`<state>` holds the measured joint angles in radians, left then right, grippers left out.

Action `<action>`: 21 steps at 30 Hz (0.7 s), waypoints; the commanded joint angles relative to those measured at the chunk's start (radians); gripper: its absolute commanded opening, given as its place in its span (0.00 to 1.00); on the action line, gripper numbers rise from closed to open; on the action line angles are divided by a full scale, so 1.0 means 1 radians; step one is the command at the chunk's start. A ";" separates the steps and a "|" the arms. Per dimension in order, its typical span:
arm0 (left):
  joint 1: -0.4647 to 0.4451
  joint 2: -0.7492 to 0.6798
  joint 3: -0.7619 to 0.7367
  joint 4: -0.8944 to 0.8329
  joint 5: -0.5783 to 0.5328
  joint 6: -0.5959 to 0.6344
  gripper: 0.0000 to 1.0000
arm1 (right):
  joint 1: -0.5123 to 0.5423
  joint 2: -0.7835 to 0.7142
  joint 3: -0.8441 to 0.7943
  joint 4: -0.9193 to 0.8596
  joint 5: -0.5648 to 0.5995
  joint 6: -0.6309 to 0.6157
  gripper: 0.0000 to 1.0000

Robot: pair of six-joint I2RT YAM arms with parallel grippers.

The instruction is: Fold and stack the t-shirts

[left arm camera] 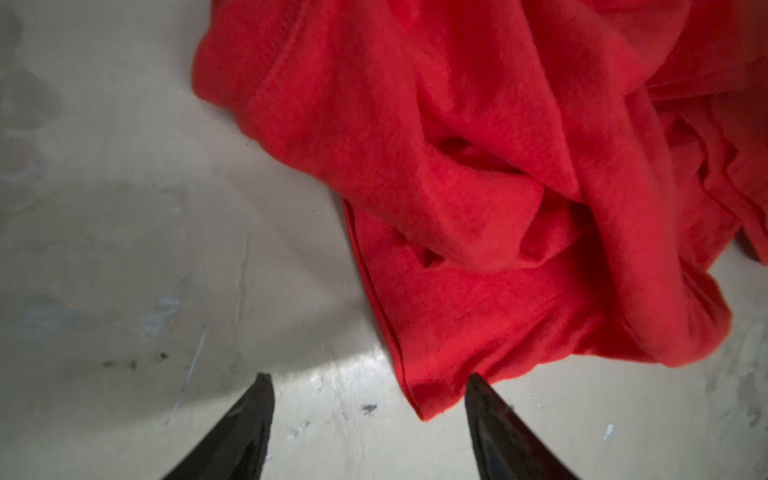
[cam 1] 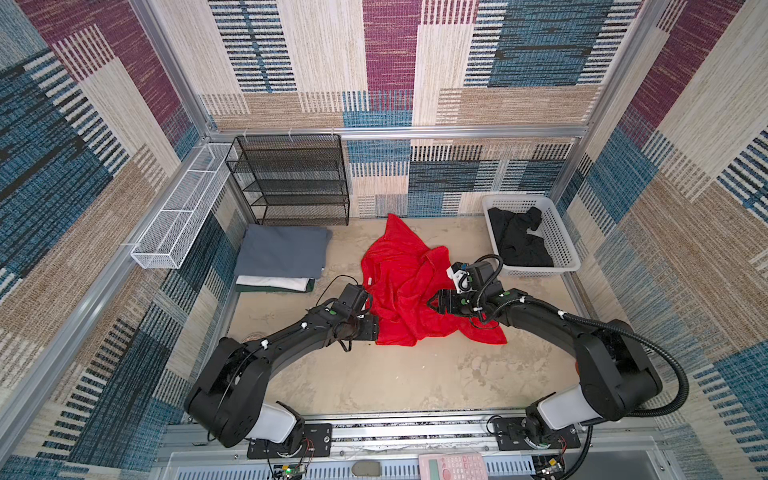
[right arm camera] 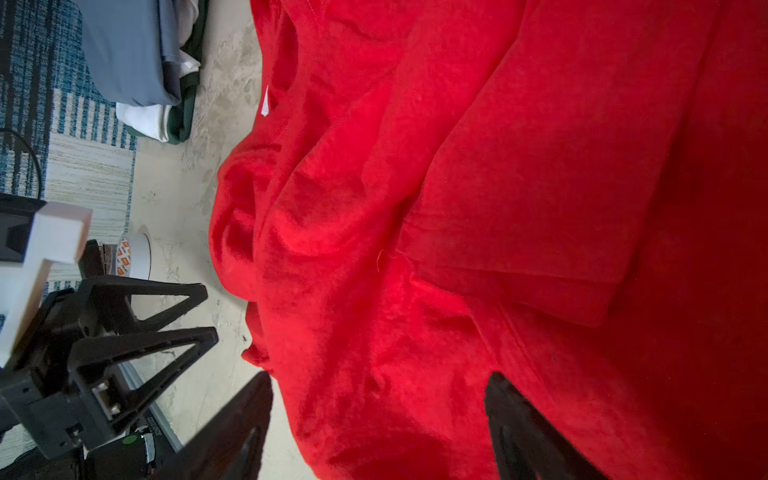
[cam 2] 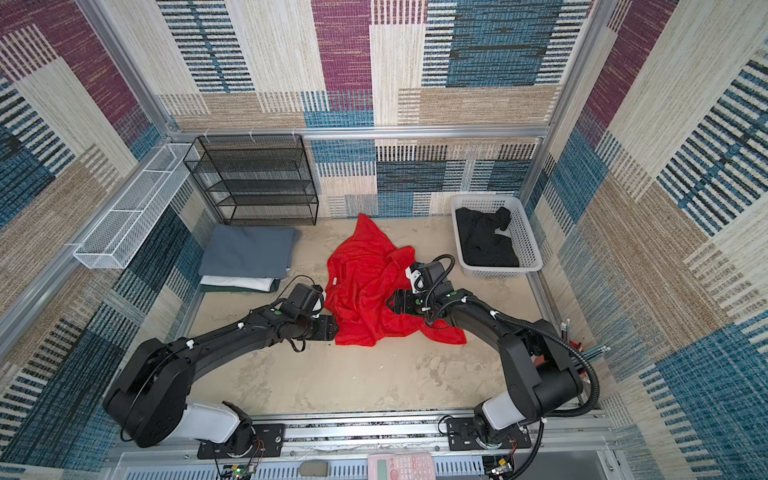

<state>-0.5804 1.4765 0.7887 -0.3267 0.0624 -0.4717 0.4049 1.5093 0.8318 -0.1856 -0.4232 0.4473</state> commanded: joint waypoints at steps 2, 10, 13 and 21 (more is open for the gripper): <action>-0.020 0.074 0.027 -0.002 -0.025 -0.013 0.70 | 0.002 -0.004 -0.005 0.109 -0.040 0.039 0.80; -0.034 0.211 0.078 -0.051 -0.076 -0.021 0.51 | -0.003 -0.015 -0.002 0.072 0.018 -0.017 0.77; -0.050 0.255 0.117 -0.090 -0.102 -0.014 0.41 | 0.000 -0.009 -0.008 0.095 0.014 -0.017 0.77; -0.052 0.158 0.093 -0.147 -0.132 -0.049 0.00 | -0.002 0.025 0.022 0.080 0.065 -0.037 0.77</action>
<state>-0.6312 1.6737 0.9035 -0.3111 -0.0708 -0.4908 0.4038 1.5269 0.8398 -0.1253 -0.4072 0.4274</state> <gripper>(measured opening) 0.054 0.767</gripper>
